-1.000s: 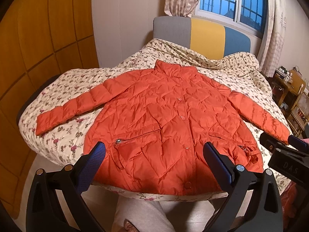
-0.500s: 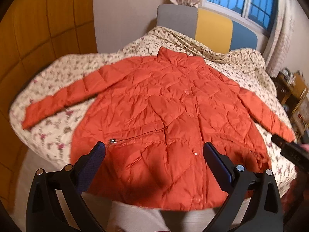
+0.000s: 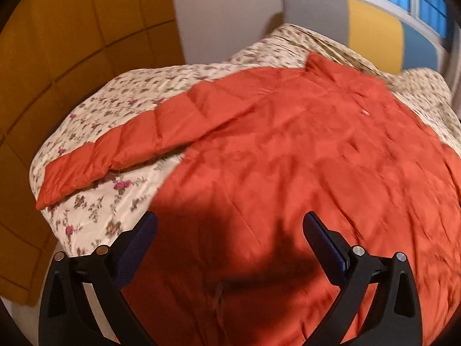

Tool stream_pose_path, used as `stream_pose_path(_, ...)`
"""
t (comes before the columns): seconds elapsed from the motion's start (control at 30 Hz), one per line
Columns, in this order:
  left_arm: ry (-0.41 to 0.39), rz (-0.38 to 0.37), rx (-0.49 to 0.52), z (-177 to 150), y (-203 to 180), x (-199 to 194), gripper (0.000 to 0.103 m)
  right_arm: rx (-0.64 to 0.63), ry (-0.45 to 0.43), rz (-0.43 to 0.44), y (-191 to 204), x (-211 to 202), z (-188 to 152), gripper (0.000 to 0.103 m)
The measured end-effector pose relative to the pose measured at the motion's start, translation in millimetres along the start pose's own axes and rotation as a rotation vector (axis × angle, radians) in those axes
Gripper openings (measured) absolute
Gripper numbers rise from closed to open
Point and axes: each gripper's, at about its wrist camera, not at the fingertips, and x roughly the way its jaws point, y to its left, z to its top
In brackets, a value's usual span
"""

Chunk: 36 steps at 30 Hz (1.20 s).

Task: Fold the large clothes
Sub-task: 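Grasp the cuff of the sleeve nearest the right tool with the right tool, then lift the sleeve with the right tool and fold it across the jacket body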

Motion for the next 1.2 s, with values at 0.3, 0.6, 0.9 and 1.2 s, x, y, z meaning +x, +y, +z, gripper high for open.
stream_pose_path(0.3,0.007,0.031,-0.054,10.6,21.0,44.8,0.100,0.283,-0.098,-0.018,-46.3,21.3,32.6,0.090)
stream_pose_path(0.6,0.003,-0.016,-0.085,-7.3,24.3,66.3,0.100,0.374,-0.181,-0.084,-54.6,27.1,51.8,0.066)
stream_pose_path(0.9,0.015,-0.035,-0.093,-9.7,25.2,74.5,0.100,0.233,-0.265,-0.038,-20.6,26.3,72.9,0.019)
stream_pose_path(1.2,0.002,-0.046,-0.102,-10.9,25.5,75.0,0.100,-0.038,-0.429,0.018,74.8,-5.3,64.6,0.019)
